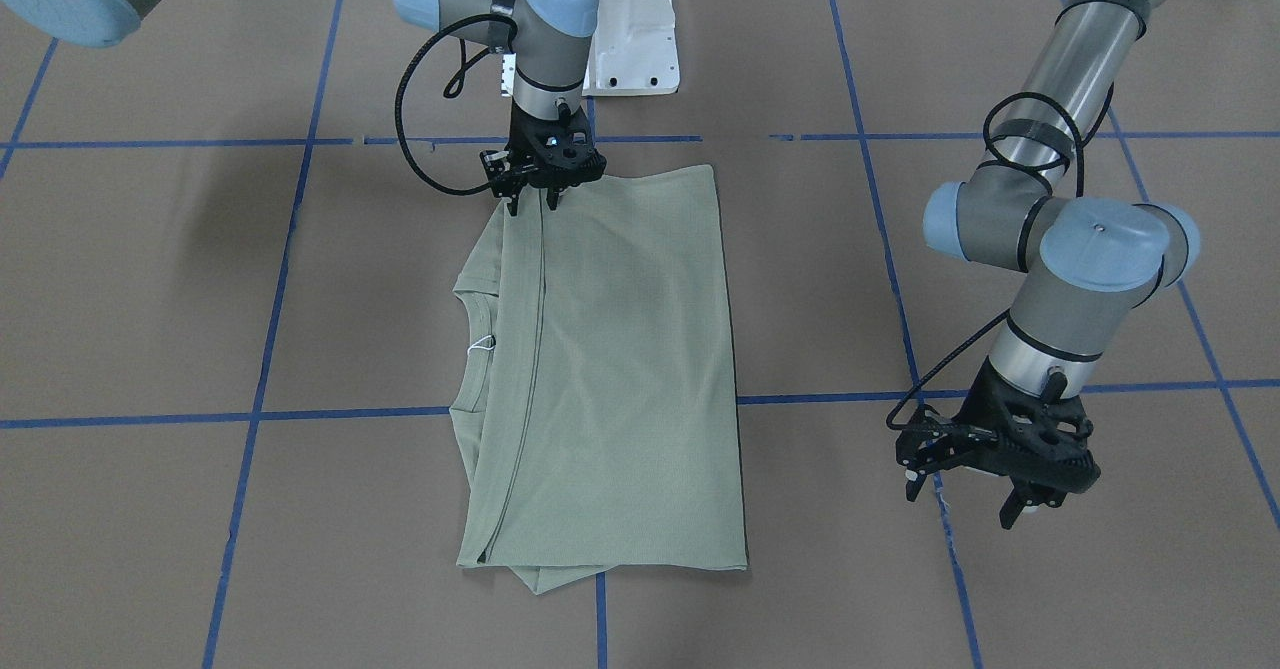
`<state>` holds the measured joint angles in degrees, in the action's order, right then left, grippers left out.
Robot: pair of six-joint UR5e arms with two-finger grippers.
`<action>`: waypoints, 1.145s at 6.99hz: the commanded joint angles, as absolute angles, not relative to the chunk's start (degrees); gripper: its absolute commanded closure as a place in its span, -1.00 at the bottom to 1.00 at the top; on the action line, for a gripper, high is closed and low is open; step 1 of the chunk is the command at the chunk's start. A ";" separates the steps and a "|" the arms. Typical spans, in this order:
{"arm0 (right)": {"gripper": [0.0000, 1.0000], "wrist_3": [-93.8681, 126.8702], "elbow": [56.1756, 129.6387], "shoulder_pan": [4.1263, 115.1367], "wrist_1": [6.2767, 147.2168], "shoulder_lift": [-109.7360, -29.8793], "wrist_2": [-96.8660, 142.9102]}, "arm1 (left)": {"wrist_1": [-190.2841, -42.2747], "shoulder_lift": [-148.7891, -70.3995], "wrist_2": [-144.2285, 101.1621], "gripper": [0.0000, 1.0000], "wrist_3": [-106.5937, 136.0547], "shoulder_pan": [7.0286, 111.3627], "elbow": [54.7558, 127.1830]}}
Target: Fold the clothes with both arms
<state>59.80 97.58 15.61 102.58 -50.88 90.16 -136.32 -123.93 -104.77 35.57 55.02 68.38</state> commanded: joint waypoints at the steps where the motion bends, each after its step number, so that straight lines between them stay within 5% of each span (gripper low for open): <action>1: 0.02 59.77 97.65 15.38 102.74 -51.06 90.18 | -136.32 -123.93 -104.77 -1.00 35.60 55.02 68.38; 3: 1.00 59.68 97.82 15.29 103.97 -51.24 90.09 | -136.32 -123.93 -104.77 -1.00 35.60 55.02 68.38; 8: 1.00 60.64 109.40 14.16 108.90 -59.65 88.69 | -137.71 -123.93 -104.77 -1.00 38.04 53.62 68.38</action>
<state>60.01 106.03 14.87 108.24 -55.92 89.27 -136.76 -123.93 -104.77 36.40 54.32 68.43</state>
